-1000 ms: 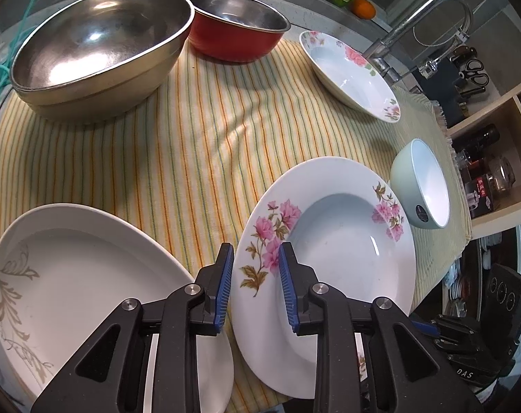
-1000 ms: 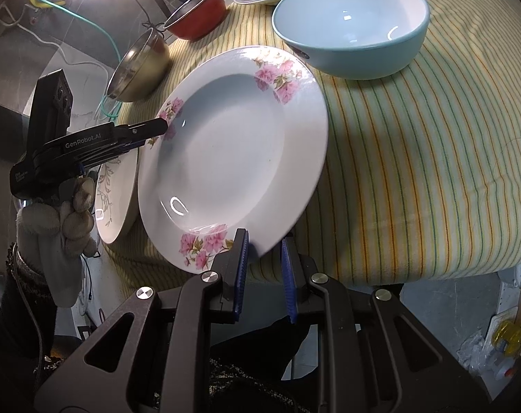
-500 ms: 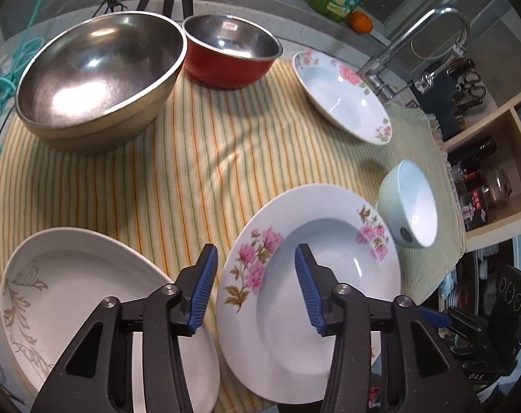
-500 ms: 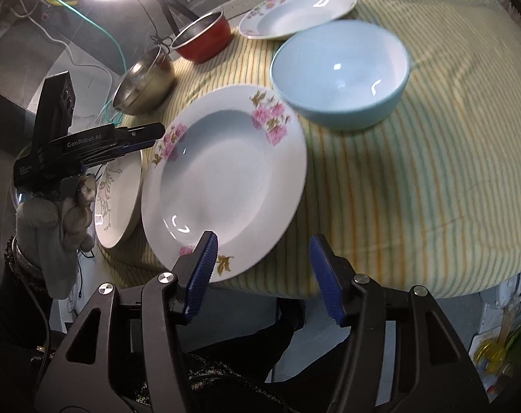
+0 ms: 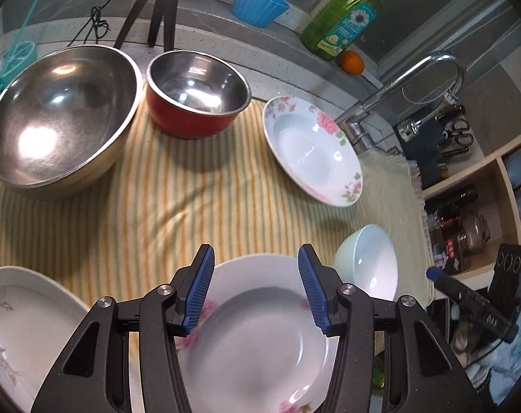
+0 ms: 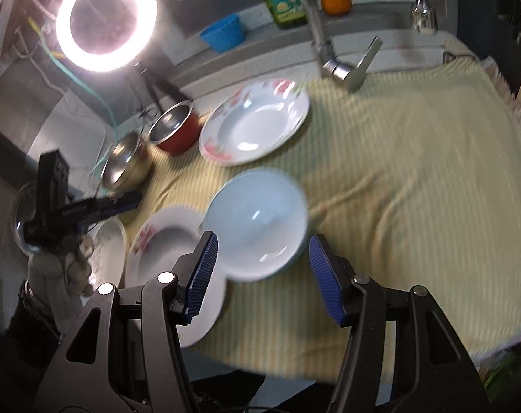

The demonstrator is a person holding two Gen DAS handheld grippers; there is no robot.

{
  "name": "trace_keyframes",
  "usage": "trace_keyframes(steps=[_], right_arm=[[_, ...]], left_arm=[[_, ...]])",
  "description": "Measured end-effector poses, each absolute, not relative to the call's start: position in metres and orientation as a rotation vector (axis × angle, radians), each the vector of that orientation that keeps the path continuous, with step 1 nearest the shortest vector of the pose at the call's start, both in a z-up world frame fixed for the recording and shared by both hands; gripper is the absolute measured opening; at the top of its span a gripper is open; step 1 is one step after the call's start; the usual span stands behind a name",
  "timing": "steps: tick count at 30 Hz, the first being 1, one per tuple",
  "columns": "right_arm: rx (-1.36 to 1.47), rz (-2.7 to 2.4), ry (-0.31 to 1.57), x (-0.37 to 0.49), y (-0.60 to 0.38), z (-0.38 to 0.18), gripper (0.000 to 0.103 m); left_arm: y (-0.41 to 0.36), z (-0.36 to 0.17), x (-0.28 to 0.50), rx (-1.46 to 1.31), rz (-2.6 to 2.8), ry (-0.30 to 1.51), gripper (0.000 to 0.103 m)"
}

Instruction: Organize plates and bowls

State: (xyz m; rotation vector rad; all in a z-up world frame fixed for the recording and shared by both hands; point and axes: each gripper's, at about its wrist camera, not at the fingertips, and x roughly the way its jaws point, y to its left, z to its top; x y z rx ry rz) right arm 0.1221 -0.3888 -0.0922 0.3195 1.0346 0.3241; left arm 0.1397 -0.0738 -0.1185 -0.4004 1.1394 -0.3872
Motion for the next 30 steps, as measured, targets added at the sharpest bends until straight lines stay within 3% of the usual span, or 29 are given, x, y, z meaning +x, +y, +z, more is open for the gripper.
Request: trace_keyframes(steps=[10,15,20,22,30], right_arm=[[0.315,0.382,1.064,0.229,-0.414,-0.114,0.058],[0.264,0.420,1.099,0.270,-0.400,-0.133,0.041],[0.221,0.437,1.114,0.301,-0.390,-0.144,0.039],[0.212,0.441,1.123,0.309,-0.388,-0.148,0.034],[0.187,0.449,1.149,0.333,-0.377,-0.163,0.028]], left_arm=[[-0.101,-0.127,0.172,-0.477,-0.334,1.111,0.049],[-0.109,-0.136,0.190,-0.500,-0.289,1.113,0.049],[-0.110,-0.142,0.207,-0.512,-0.238,1.099,0.047],[-0.110,-0.145,0.213,-0.523,-0.223,1.097,0.047],[-0.110,-0.155,0.230,-0.532,-0.203,1.105,0.035]])
